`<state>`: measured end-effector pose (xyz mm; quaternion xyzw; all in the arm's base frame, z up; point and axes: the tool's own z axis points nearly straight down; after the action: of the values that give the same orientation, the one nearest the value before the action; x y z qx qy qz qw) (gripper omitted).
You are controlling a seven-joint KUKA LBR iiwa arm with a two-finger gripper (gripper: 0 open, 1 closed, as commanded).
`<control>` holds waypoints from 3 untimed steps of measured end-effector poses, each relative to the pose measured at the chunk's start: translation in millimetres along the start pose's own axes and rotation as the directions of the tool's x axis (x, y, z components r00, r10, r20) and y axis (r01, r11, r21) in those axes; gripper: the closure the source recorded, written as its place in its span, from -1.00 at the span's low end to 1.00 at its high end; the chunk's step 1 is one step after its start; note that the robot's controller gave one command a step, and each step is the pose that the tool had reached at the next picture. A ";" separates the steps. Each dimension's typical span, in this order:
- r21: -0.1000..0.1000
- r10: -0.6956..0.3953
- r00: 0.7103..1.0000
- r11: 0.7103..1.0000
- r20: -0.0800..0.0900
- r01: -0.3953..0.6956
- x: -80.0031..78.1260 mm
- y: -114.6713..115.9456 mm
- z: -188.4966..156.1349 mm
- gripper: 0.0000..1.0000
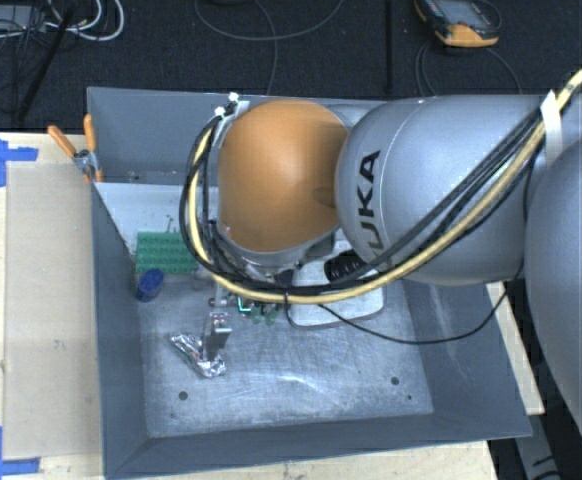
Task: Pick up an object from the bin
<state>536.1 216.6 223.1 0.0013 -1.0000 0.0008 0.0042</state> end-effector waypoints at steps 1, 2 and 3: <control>-0.003 0.013 1.000 1.000 0.008 -0.012 -13.4 -37.0 152.0 -1.00; -0.001 -0.096 0.995 0.995 0.011 0.096 -17.3 15.8 151.9 -1.00; -0.005 -0.089 0.996 0.996 0.020 0.089 -20.2 14.6 149.4 1.00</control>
Offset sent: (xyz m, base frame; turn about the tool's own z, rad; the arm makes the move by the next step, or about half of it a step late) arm 0.0119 -0.0372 -0.1501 0.0098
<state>555.0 231.1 73.6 0.0457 -0.9989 -0.0025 -0.0058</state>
